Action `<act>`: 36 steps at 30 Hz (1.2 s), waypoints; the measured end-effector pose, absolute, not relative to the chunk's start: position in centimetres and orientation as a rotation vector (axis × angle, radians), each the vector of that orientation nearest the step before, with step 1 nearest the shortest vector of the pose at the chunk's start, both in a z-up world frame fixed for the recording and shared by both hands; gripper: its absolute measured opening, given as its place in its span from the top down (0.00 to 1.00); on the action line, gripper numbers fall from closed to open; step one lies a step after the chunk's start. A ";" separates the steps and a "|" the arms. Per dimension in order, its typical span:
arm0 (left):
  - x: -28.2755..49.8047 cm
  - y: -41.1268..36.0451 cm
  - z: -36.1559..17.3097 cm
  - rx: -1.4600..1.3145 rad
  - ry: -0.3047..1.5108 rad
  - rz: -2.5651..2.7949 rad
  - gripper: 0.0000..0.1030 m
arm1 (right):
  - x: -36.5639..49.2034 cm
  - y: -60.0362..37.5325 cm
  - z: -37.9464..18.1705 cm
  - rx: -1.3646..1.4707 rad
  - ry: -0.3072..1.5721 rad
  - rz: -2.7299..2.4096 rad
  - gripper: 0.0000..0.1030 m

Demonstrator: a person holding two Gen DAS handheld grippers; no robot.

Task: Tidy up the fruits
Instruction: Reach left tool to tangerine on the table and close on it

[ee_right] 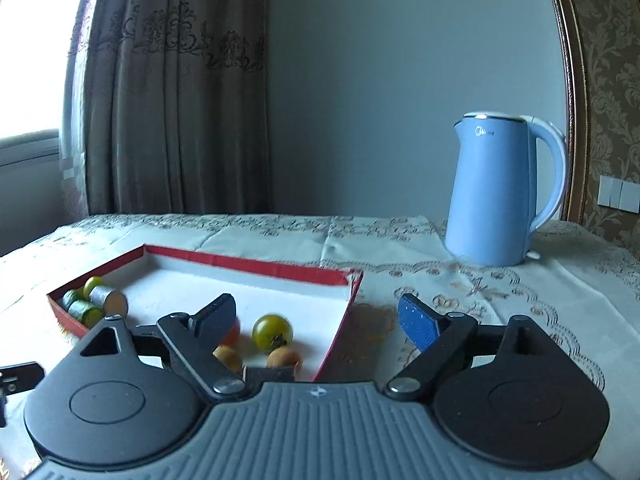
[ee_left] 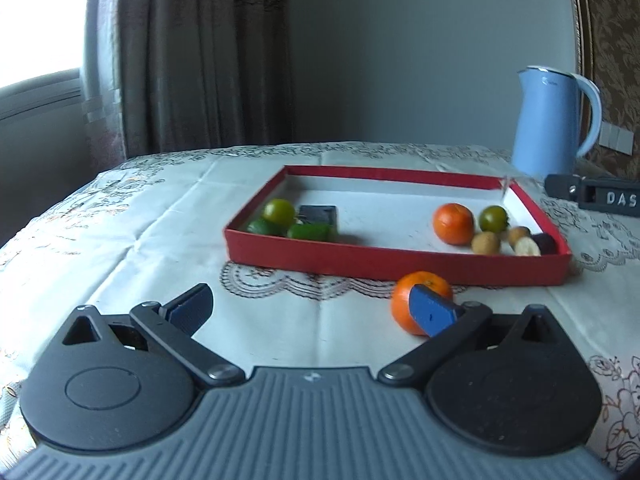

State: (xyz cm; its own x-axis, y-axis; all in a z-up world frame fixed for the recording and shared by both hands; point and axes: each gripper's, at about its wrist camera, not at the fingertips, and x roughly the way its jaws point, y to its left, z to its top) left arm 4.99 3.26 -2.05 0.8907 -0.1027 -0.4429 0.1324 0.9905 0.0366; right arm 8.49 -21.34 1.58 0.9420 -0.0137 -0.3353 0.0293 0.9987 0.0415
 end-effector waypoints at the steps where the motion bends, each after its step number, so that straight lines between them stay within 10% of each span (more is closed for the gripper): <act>1: 5.0 3.0 -2.0 0.070 0.461 -0.132 0.00 | 8.5 -21.3 1.4 0.044 0.351 -0.019 0.14; 24: 8.3 0.7 -2.8 0.007 0.598 -0.181 0.02 | 8.0 -20.1 0.6 -0.019 0.376 -0.040 0.13; 36: 6.7 -0.8 -2.3 0.081 0.547 -0.296 0.56 | 8.3 -19.7 0.3 -0.038 0.390 -0.042 0.12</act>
